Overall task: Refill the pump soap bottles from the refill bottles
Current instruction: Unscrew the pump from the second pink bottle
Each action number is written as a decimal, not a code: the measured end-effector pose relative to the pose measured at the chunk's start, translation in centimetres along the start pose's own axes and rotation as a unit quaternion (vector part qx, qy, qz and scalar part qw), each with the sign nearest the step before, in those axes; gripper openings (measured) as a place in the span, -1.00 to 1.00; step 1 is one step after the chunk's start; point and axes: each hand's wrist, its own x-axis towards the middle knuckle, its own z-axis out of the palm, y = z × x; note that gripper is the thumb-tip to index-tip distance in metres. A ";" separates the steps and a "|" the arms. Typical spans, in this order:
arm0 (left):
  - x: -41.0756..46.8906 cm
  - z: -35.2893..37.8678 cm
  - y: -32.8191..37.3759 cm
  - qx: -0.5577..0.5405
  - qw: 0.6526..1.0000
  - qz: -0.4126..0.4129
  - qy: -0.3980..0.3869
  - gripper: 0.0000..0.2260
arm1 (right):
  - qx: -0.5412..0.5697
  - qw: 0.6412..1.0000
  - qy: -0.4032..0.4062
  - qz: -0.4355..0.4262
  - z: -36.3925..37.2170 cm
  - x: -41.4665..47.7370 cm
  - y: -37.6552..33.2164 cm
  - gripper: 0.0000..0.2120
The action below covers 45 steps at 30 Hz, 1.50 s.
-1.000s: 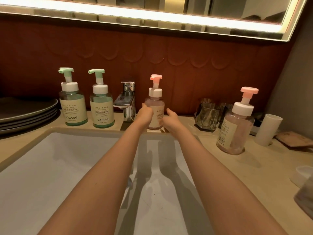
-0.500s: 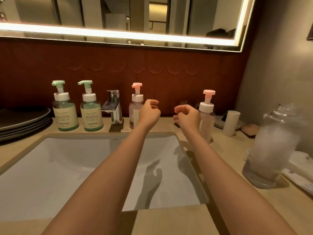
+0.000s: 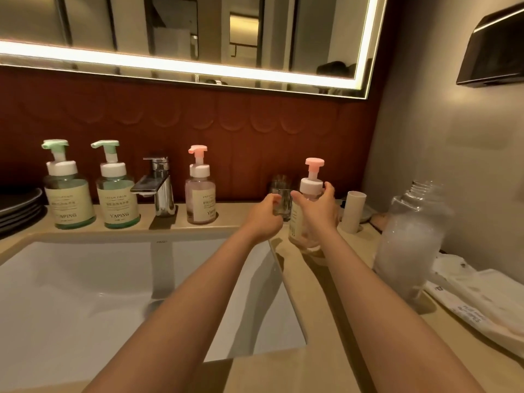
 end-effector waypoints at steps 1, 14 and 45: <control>0.0 0.0 -0.1 0.004 1.000 -0.001 -0.003 -0.48 | 0.017 1.000 -0.006 0.001 0.1 0.0 0.0 -0.34; -2.5 4.8 1.0 -0.088 0.990 0.016 0.111 -0.52 | -0.023 0.999 -0.003 -0.040 -2.3 -5.0 -1.1 -0.38; -4.7 5.4 0.4 -0.097 0.990 -0.022 0.103 -0.27 | 0.081 0.990 -0.060 -0.102 -5.7 -6.3 -2.0 -0.38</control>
